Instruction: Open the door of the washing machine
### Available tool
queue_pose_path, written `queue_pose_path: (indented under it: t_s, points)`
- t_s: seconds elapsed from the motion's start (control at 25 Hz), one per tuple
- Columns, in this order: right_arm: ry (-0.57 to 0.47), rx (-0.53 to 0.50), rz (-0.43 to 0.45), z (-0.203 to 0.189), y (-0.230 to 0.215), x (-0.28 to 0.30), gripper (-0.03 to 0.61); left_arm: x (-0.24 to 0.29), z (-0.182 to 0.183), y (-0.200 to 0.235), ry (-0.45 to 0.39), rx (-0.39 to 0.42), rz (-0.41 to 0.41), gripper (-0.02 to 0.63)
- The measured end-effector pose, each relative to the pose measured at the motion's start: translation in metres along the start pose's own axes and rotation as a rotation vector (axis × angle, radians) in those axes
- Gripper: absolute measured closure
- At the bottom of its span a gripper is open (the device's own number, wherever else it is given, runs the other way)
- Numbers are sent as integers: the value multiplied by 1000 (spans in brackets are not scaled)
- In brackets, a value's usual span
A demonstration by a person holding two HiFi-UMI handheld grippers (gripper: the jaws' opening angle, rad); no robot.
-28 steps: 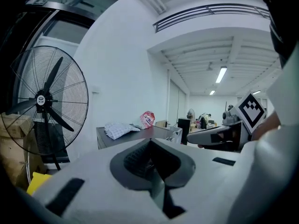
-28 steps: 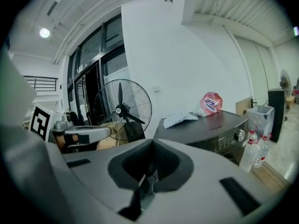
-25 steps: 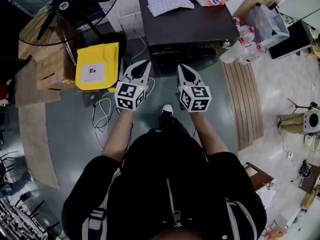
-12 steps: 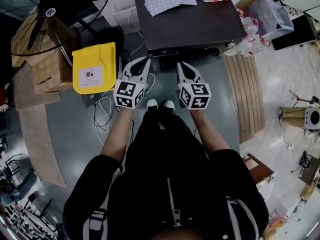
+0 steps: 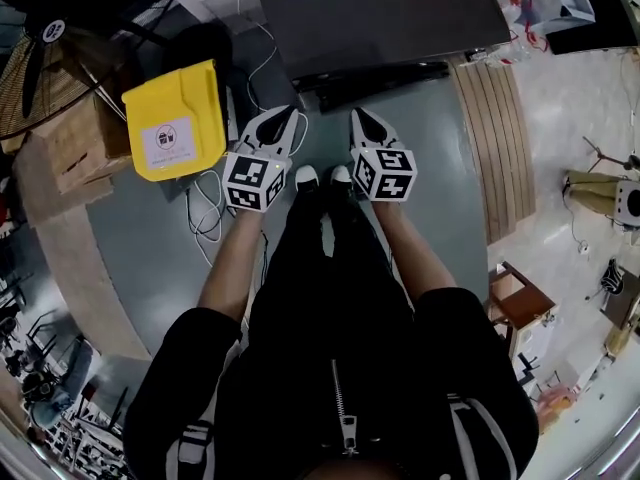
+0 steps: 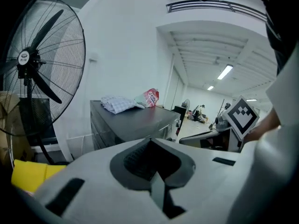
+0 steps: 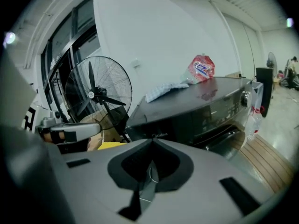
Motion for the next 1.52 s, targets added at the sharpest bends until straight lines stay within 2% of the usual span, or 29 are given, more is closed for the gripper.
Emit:
queue_pose_path:
  t_s: [0.16, 0.32, 0.48, 0.64, 0.76, 0.92, 1.12, 1.24, 1.52]
  points:
    - [46, 78, -65, -31, -20, 23, 535, 7, -24, 14, 35, -14, -5, 609]
    - [95, 217, -129, -64, -44, 51, 436, 10, -34, 31, 54, -10, -4, 609]
    - [126, 310, -257, -97, -73, 76, 359, 11, -50, 52, 72, -17, 10, 609]
    - [174, 383, -358, -134, -99, 97, 353, 9, -71, 73, 95, -39, 30, 609]
    - [196, 425, -400, -153, -114, 115, 347, 9, -88, 91, 112, -57, 51, 609]
    - [227, 425, -427, -165, -127, 135, 353, 6, -105, 107, 129, -80, 80, 609]
    - [185, 434, -538, -173, -139, 136, 399, -1, -120, 120, 154, -87, 100, 609]
    - [150, 417, -563, -172, -138, 137, 403, -3, -128, 122, 165, -89, 110, 609]
    - [174, 479, -577, -180, -134, 132, 422, -9, -135, 118, 173, -96, 112, 609]
Point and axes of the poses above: the fingertips, and each gripper's own axes: x forward along the fingers, y to its left, z out of its top, the point moved 1 cm from there along -x, backward along the fingers, and after that the axes turned 12 degrees about z, right-handed, at the moved point
